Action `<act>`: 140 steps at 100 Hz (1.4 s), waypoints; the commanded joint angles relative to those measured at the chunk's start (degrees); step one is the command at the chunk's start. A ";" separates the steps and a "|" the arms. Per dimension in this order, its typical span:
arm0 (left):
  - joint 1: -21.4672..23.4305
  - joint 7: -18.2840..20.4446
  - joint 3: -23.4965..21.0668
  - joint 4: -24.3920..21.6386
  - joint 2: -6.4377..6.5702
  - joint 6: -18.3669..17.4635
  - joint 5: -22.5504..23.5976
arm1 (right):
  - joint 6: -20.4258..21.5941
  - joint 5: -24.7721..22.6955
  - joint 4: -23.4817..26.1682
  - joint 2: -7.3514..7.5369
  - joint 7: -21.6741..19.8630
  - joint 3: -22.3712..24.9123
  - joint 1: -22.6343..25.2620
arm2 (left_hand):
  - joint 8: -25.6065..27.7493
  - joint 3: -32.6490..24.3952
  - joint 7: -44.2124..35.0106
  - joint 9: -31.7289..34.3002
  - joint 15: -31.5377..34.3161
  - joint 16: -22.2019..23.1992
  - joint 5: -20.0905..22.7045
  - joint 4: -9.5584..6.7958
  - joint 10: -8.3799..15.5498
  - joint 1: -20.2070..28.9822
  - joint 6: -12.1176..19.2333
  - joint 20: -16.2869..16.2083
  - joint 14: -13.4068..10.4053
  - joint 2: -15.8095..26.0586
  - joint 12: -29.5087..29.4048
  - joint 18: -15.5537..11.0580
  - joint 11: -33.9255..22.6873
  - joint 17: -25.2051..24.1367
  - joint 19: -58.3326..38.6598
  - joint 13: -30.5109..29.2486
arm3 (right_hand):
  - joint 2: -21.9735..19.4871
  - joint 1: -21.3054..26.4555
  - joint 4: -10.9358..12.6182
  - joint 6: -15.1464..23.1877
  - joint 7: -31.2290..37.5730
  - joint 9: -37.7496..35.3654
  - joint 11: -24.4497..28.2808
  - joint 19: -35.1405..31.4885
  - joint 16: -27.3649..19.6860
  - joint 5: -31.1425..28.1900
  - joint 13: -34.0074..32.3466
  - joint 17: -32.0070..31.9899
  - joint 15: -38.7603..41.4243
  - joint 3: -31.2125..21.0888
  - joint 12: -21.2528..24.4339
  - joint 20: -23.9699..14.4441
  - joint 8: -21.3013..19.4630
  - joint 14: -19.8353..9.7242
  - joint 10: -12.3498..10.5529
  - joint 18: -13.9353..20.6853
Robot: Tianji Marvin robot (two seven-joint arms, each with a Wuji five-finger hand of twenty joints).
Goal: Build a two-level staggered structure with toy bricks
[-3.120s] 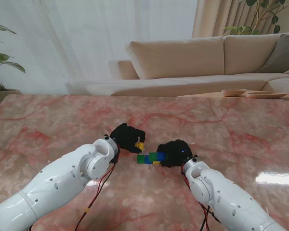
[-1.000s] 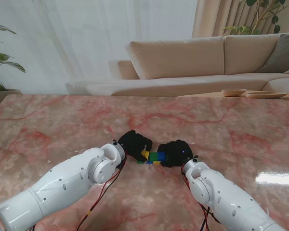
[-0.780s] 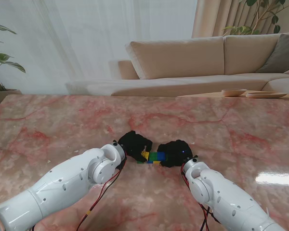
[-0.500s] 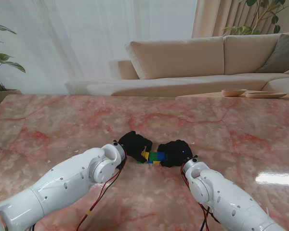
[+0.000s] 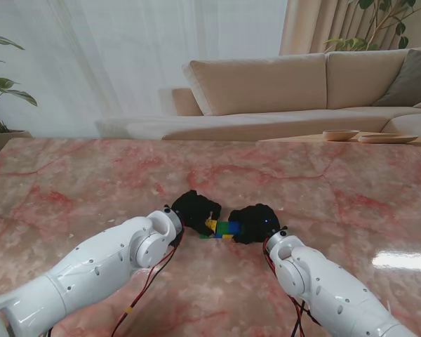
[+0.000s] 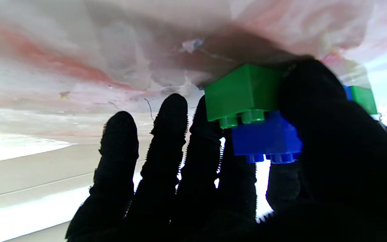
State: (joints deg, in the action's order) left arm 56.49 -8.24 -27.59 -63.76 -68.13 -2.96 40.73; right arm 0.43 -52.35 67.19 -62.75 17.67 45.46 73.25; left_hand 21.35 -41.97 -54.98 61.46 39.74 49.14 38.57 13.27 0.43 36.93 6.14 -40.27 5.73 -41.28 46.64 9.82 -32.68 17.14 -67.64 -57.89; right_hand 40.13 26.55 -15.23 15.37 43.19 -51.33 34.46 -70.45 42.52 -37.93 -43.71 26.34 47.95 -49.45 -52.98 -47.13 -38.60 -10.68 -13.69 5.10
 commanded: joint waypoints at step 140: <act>1.36 -2.63 -0.71 0.13 0.23 -0.81 2.45 | -0.05 0.14 -0.94 -0.30 -0.91 -0.67 0.52 | 12.93 -8.62 -0.64 -7.69 -3.00 0.87 -1.22 -1.88 2.20 -9.48 0.82 -1.92 -2.13 0.33 -7.29 -1.06 -3.49 -6.22 3.78 4.89 | -2.79 2.39 -0.91 6.80 3.90 -2.40 -0.70 -0.67 1.15 -3.40 -1.06 -0.52 0.61 -4.88 1.24 -1.24 -0.52 -1.34 -0.51 -0.51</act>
State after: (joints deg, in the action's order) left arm 57.73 -10.65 -28.57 -63.89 -67.93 -3.54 43.11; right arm 0.44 -52.38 67.19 -62.84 17.71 45.18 73.13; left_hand 32.38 -46.84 -55.39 55.07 37.42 49.78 38.30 13.13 1.77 29.54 6.15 -41.18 5.26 -41.32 39.60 9.15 -34.86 12.24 -64.68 -53.61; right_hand 40.14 26.50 -15.23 15.37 43.19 -51.34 34.66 -70.45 42.52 -37.94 -43.71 26.34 47.95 -49.47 -53.00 -47.13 -38.60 -10.68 -13.59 5.08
